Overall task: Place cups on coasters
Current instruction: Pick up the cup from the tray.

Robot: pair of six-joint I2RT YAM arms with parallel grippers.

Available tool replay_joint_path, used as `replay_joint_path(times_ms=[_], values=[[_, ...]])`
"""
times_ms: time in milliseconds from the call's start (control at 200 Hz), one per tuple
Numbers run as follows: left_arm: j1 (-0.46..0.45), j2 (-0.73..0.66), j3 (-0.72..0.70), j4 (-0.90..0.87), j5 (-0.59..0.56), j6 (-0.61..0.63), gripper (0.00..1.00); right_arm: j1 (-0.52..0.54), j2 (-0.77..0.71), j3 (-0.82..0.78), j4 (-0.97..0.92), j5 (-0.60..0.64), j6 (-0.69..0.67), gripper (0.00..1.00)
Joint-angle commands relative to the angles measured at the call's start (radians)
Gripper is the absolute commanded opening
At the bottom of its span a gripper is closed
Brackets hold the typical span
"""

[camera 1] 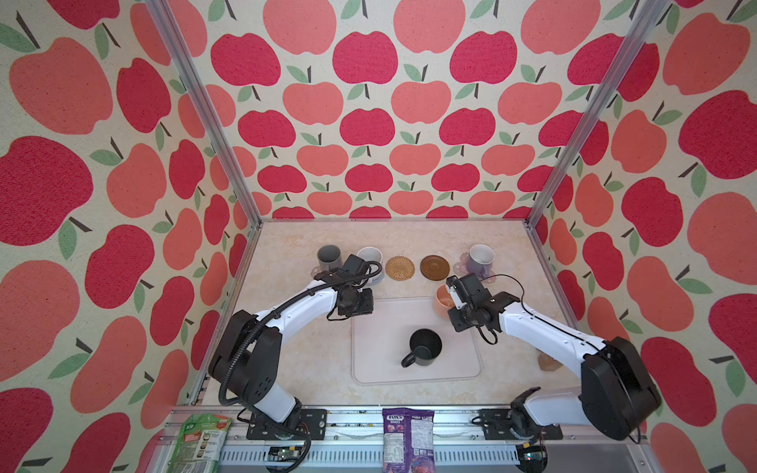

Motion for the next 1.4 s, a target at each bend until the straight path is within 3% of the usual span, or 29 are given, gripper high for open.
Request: replay_joint_path(times_ms=[0, 490, 1396], values=[[0.006, 0.013, 0.018, -0.004, 0.005, 0.011, 0.4, -0.005, -0.051, 0.0, 0.066, 0.041, 0.032, 0.0], [0.007, 0.035, 0.037, -0.01, 0.01, 0.02, 0.4, -0.007, -0.093, 0.016, 0.138, 0.122, 0.002, 0.0], [0.035, 0.171, 0.27, -0.102, 0.036, 0.077, 0.4, -0.107, 0.195, 0.316, 0.209, 0.099, -0.019, 0.0]])
